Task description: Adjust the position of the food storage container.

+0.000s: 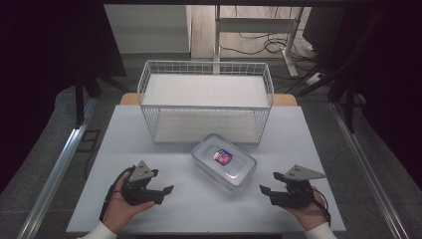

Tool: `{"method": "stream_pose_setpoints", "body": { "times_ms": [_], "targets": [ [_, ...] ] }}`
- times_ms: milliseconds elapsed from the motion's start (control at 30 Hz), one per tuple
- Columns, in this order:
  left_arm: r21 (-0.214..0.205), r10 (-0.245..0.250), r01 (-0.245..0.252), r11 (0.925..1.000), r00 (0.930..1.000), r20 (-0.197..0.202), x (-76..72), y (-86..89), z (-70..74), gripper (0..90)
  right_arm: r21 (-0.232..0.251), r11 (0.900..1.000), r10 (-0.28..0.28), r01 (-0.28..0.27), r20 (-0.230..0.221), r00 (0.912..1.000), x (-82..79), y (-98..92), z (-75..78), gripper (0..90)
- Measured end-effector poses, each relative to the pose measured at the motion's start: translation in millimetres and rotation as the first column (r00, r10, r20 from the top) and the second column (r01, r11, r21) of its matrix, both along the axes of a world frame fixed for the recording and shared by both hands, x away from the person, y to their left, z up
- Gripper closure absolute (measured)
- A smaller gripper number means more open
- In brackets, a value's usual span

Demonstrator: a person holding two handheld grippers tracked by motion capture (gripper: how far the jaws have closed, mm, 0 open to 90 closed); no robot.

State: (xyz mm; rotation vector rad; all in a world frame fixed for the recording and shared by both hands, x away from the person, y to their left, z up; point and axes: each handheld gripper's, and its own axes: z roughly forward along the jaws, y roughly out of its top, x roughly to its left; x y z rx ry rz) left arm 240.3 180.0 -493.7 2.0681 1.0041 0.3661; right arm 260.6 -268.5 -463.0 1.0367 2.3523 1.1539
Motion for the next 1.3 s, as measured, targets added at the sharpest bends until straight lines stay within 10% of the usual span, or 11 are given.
{"method": "stream_pose_setpoints", "body": {
  "times_ms": [467,1100,1300],
  "targets": [
    [-0.002,-0.008,0.008,1.0,1.0,-0.003,0.4,0.4,0.3,22.5,-0.049,0.9983,-0.031,0.033,0.033,0.999,60.1,40.1,35.1,40.6],
    [-0.002,-0.012,0.012,0.9999,0.9998,-0.018,2.1,0.9,-3.1,22.5,-0.194,0.9788,0.06,-0.066,-0.038,0.9975,149.7,107.5,20.1,88.5],
    [-0.003,-0.013,0.013,0.9999,0.9997,-0.02,2.5,1.8,-3.5,22.6,-0.22,0.9729,0.063,-0.072,-0.047,0.9969,164.0,117.8,12.1,88.7]
  ]
}}
